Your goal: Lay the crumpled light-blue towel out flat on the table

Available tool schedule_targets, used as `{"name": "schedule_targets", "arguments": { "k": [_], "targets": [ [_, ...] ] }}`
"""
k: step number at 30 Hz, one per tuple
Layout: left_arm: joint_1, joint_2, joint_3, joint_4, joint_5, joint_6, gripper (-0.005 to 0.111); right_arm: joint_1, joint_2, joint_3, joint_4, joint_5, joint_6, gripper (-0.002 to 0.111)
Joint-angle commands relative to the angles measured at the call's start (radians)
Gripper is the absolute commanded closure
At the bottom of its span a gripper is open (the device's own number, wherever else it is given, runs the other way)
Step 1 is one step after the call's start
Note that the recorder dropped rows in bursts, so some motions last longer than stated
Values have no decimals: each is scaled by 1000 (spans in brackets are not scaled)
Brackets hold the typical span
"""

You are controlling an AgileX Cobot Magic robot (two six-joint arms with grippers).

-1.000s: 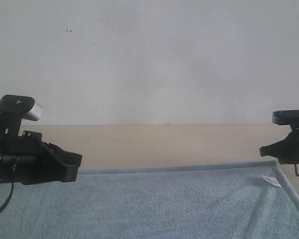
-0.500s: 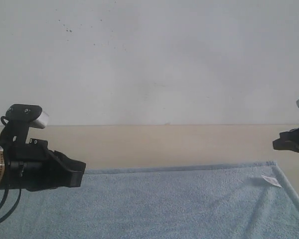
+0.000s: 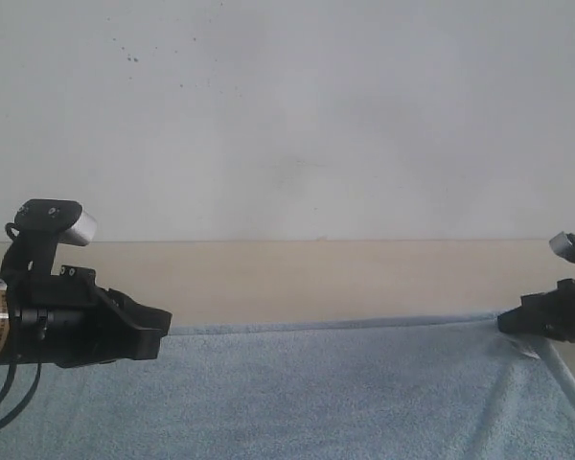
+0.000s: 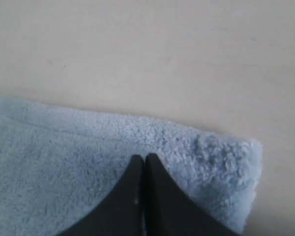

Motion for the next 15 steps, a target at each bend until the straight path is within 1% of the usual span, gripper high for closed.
{"name": "schedule_targets", "arguments": {
  "k": [1,7,11,15],
  "targets": [
    [2,2,-3,-9,-5,4,103,-4,12,-3,-66,-209,62,107],
    [2,2,-3,-9,-5,4,103,-4,12,-3,-161,-401,150,107],
    [2,2,-3,-9,-4,4,103,-8,12,-3,-212,-499,222,107],
    [2,2,-3,-9,6,4,103,-25,12,-3,-230,-522,241,107]
  ]
}}
